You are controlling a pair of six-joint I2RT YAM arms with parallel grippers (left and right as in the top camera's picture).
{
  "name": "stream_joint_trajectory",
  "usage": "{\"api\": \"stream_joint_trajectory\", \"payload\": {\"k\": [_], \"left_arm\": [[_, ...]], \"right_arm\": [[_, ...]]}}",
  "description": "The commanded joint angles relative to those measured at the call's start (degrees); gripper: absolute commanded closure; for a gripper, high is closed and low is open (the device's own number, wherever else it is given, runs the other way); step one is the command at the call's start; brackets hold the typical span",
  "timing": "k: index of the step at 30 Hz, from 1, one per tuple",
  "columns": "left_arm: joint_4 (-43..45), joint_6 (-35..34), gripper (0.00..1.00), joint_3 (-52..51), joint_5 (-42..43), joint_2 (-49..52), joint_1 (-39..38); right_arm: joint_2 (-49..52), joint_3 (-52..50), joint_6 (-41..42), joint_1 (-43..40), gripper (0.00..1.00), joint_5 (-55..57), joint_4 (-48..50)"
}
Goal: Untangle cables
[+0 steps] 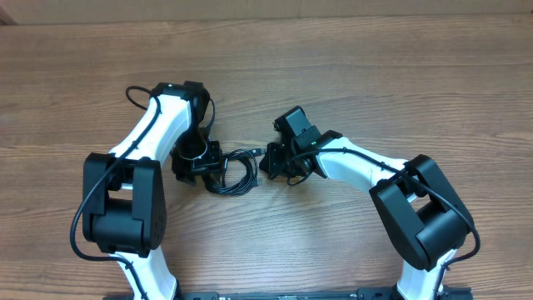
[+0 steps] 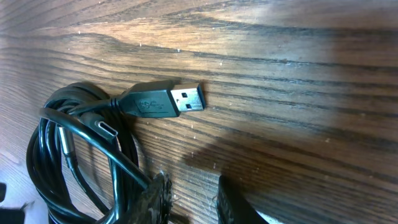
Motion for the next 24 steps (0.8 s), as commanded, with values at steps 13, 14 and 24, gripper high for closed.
{"api": "stream_joint_trajectory", "payload": {"k": [13,14,24], "left_arm": [[12.5,-1.1,0.93,-7.8,-1.4,0.2,0.0],[13.3,-0.9,0.95,-7.9,-1.4,0.2,0.0],[18.5,2.1,0.96,-8.0,-1.4,0.2,0.0]], "right_arm": [[-0.2,0.2,-0.5,-0.6,0.69,-0.3,-1.1],[-0.6,0.2,-0.4,-0.6,0.69,-0.5,-1.2],[-3.2,0.2,-0.5,-0.6,0.68,-0.2,-2.5]]}}
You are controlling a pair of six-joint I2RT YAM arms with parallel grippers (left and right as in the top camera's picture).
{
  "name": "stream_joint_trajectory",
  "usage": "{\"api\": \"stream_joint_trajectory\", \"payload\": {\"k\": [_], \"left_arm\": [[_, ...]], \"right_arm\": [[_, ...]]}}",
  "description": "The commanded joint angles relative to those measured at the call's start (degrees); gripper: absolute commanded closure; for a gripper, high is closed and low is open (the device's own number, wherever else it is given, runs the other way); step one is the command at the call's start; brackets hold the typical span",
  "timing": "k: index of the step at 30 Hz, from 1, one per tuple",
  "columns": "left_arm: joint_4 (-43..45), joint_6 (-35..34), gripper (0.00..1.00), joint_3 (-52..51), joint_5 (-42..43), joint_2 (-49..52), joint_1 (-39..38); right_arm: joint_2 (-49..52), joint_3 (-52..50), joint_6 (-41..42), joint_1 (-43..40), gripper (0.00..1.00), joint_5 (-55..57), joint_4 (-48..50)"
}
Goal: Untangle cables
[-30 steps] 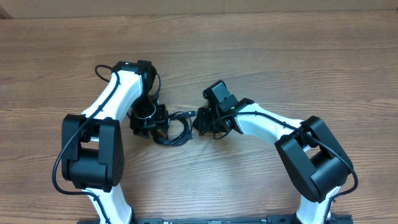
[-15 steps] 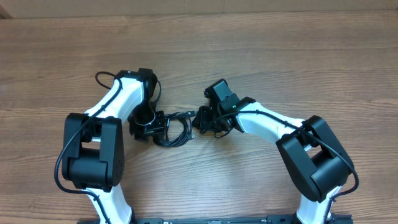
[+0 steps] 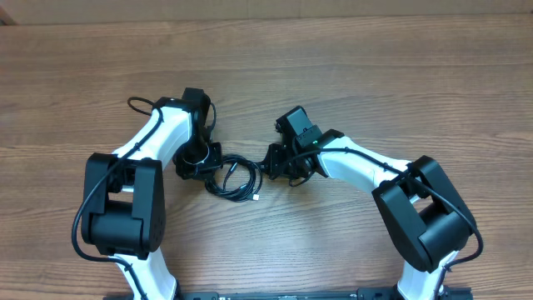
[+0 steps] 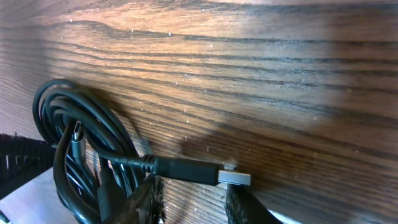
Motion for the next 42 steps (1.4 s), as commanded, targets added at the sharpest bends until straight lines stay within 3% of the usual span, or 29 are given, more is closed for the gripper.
{"api": "stream_joint_trajectory", "payload": {"k": [1,6,10,16,28,34,38,42], "left_arm": [[3.7,2.6,0.96,-0.9,-0.8,0.9,-0.1],[6.5,2.6,0.96,-0.9,1.3,0.9,-0.1],[7.5,2.5,0.96,-0.9,2.7,0.9,-0.1],[8.8,0.2,0.96,-0.9,2.7,0.9,-0.1],[8.7,-0.5,0.96,-0.9,8.3,0.9,-0.1],[8.3,-0.5,0.96,-0.9,8.8,0.9,-0.1],[8.4,-0.4,0.96,-0.9,11.5,0.9,-0.1],[8.3,-0.4,0.84,-0.5,15.5,0.9,0.0]], "right_arm": [[-2.3,0.0,-0.4,-0.4,0.68,0.9,0.2],[-2.6,0.0,-1.9,-0.4,0.69,0.9,-0.7],[-5.2,1.6,-1.4,-1.8,0.74,7.4,-6.6],[-8.6,2.5,-1.4,-1.1,0.69,10.0,-9.7],[-8.7,2.4,-1.2,5.3,0.69,12.2,-11.8],[-8.6,0.5,4.5,5.4,0.69,21.3,-11.5],[-8.6,-1.2,6.4,5.4,0.69,21.6,-8.4],[-8.6,-1.6,7.3,5.4,0.69,21.6,-8.1]]}}
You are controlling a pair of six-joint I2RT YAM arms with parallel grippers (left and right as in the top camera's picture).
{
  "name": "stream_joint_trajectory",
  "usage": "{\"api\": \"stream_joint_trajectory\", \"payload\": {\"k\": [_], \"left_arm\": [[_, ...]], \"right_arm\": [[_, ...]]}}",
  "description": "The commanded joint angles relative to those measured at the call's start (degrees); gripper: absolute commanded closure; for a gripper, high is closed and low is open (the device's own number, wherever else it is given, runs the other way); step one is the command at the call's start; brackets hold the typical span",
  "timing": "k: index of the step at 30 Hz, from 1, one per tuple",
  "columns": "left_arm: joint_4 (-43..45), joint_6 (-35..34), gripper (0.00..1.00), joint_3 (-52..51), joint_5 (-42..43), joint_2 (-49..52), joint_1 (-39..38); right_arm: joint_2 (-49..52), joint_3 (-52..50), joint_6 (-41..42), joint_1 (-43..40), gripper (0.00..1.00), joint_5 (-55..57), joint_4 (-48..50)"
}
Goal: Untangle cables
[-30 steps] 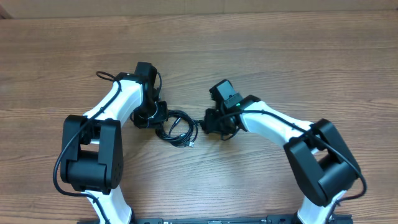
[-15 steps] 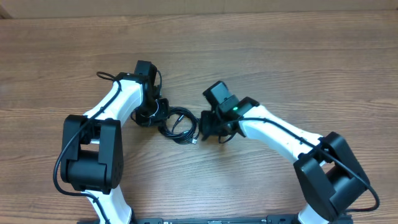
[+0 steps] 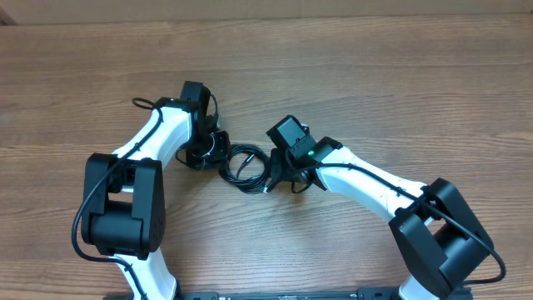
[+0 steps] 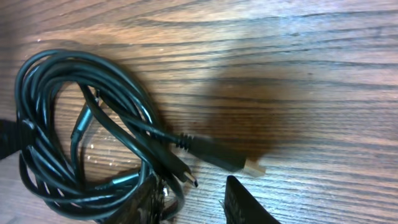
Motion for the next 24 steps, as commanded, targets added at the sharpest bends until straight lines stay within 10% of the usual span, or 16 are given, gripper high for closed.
{"api": "stream_joint_trajectory", "payload": {"k": [1,24], "left_arm": [[0.0,-0.3,0.80,-0.1,5.6,1.1,0.1],[-9.2,-1.0,0.40,4.9,-9.0,1.1,-0.2]], "right_arm": [[-1.2,-0.7,3.0,0.0,0.69,1.8,-0.1],[2.5,-0.7,7.3,0.0,0.76,1.8,-0.5]]}}
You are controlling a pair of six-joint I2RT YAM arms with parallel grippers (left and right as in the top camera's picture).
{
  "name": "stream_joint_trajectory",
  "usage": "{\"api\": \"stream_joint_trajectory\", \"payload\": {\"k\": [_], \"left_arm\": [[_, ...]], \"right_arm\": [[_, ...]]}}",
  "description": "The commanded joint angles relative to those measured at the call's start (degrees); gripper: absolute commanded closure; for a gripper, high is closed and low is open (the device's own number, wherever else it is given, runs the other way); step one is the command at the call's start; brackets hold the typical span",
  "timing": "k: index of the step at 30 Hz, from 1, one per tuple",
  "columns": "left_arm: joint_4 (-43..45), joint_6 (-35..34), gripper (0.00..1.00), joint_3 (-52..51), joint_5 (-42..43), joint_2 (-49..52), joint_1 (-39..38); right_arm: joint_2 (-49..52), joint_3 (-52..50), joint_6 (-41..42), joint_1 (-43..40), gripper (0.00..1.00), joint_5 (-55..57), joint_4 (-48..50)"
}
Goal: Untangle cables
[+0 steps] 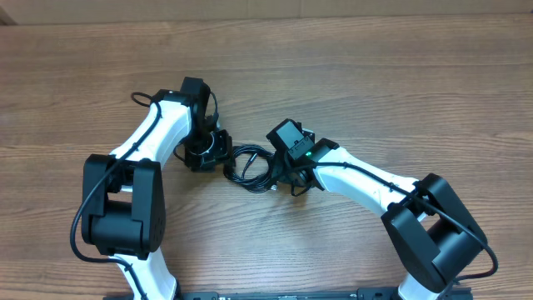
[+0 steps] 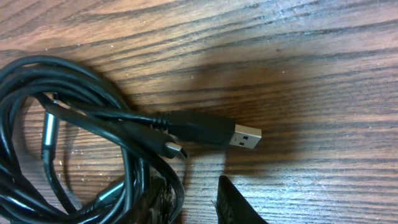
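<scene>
A black cable bundle lies coiled on the wooden table between the two arms. In the right wrist view its loops fill the left side. A USB-A plug points right and a smaller plug lies just below it. My right gripper is open and low over the bundle's right edge. Strands run across its left finger, and bare wood shows in front of the right finger. My left gripper sits at the bundle's left edge, black on black, so its jaws are unreadable.
Wooden table stretches all round the bundle. The two white arms reach in from the near edge, their bases low in the overhead view.
My right gripper shifted slightly over the bundle's right edge. The USB-A plug now lies straighter and higher in the wrist view. The left gripper barely moved.
At first the bundle lay between both grippers with the USB-A plug pointing away from the right one. Then the plug lay right at the right fingers. By now the bundle and both grippers sit slightly farther up and right, the loops looser.
</scene>
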Motion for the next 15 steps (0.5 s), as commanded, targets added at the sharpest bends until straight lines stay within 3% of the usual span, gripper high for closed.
{"api": "stream_joint_trajectory", "payload": {"k": [1,6,11,15], "left_arm": [[-0.4,-1.6,0.39,0.7,-9.3,1.1,-0.2],[2.3,-1.8,0.39,-1.2,-5.5,1.1,-0.8],[4.4,-1.9,0.37,-2.1,-4.5,1.1,-1.9],[5.5,-1.9,0.41,-2.6,-4.5,1.1,-2.4]], "right_arm": [[0.5,-0.4,0.6,0.0,0.76,0.8,0.3],[0.7,-0.4,0.6,0.0,0.76,0.8,0.3],[1.0,-0.4,0.6,0.0,0.63,0.8,0.4],[2.5,-0.4,0.6,0.0,0.61,0.8,1.2]]}}
